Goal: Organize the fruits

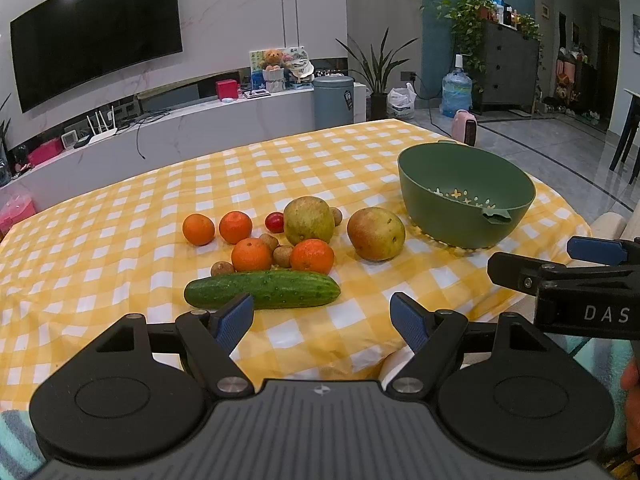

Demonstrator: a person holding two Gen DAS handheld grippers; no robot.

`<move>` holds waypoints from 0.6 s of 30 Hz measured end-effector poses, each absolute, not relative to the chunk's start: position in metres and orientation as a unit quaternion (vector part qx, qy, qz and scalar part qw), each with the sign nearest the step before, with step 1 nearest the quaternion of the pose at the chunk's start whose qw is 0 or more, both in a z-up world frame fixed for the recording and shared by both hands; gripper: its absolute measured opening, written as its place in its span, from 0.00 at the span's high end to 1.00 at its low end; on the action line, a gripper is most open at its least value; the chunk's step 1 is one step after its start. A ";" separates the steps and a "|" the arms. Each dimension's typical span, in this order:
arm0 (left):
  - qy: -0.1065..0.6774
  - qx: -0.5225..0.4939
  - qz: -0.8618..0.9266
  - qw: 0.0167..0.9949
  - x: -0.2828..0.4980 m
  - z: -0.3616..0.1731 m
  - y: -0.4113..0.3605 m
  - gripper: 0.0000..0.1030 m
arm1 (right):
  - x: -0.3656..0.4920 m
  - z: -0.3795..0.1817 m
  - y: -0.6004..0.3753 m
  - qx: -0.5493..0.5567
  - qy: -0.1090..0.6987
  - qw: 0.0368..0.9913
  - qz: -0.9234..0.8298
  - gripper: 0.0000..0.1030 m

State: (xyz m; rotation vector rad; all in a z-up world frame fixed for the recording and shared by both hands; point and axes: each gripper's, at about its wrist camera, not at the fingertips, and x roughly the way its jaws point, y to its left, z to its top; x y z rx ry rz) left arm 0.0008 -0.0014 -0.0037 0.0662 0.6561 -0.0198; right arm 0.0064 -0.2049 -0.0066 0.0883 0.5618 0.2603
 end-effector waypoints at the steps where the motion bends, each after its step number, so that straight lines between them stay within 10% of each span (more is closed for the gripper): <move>1: 0.322 0.032 -0.010 0.946 0.001 -0.004 -0.001 0.12 | 0.006 -0.007 -0.205 0.044 0.277 0.951 0.128 0.04; 18: 0.324 0.031 -0.009 0.945 0.002 -0.005 -0.002 0.12 | 0.007 -0.007 -0.205 0.047 0.282 0.950 0.128 0.04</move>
